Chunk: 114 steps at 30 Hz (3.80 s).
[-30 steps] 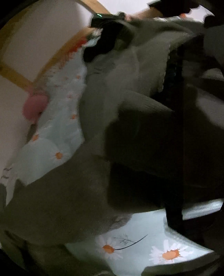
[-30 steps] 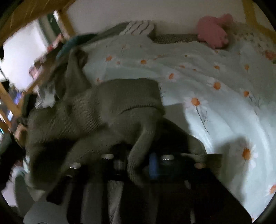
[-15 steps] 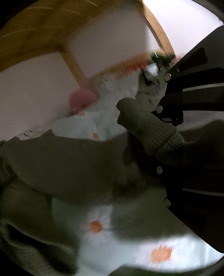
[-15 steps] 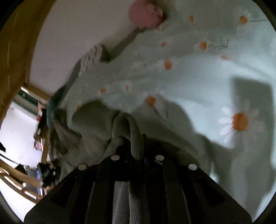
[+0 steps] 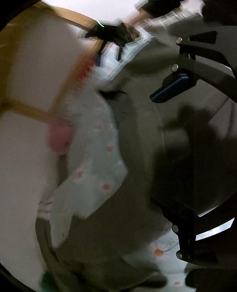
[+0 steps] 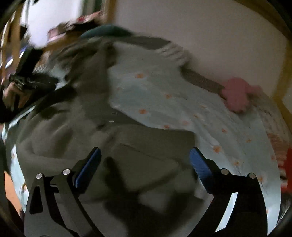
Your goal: Fold large clothes
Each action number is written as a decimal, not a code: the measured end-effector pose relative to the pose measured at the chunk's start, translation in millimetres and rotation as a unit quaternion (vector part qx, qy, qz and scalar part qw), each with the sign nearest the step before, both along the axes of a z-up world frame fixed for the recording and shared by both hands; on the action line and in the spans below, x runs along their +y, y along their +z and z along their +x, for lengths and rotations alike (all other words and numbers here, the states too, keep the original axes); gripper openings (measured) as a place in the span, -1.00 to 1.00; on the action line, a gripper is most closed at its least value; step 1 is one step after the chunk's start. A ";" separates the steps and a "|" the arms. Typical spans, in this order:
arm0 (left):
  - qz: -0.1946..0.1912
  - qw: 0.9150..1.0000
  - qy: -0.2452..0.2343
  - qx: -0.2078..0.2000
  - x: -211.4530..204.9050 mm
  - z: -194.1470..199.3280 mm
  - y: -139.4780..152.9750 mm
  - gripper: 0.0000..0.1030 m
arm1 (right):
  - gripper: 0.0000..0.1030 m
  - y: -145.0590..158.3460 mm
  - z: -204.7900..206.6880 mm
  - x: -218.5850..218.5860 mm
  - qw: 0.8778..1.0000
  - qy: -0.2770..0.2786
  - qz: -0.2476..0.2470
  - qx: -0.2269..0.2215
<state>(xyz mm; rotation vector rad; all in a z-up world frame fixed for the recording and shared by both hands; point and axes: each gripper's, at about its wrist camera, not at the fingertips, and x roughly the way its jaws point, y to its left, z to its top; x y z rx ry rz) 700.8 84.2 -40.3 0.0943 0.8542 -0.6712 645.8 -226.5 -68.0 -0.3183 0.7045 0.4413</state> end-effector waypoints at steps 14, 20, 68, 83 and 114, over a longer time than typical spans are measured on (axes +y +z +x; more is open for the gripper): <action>-0.076 0.986 0.143 0.031 33.7 32.8 -21.3 -1.00 | -0.77 -4.2 12.5 -38.4 0.969 -0.047 0.243 0.019; -0.114 0.977 0.171 0.049 64.2 46.3 -11.0 -0.91 | -0.77 -11.3 52.1 -33.4 0.959 -0.101 0.257 0.059; 0.042 0.983 0.128 0.123 29.4 29.7 -60.5 0.20 | -0.57 -90.1 52.0 -65.6 0.978 -0.134 0.042 0.153; -0.021 0.976 0.219 0.011 43.3 -13.3 2.4 0.76 | 0.93 -22.6 -26.9 -156.7 0.926 -0.350 0.138 -0.025; 0.071 0.972 0.221 -0.026 -102.9 -27.8 -69.4 0.92 | 0.95 -56.7 -143.0 -32.9 0.919 -0.300 0.252 0.044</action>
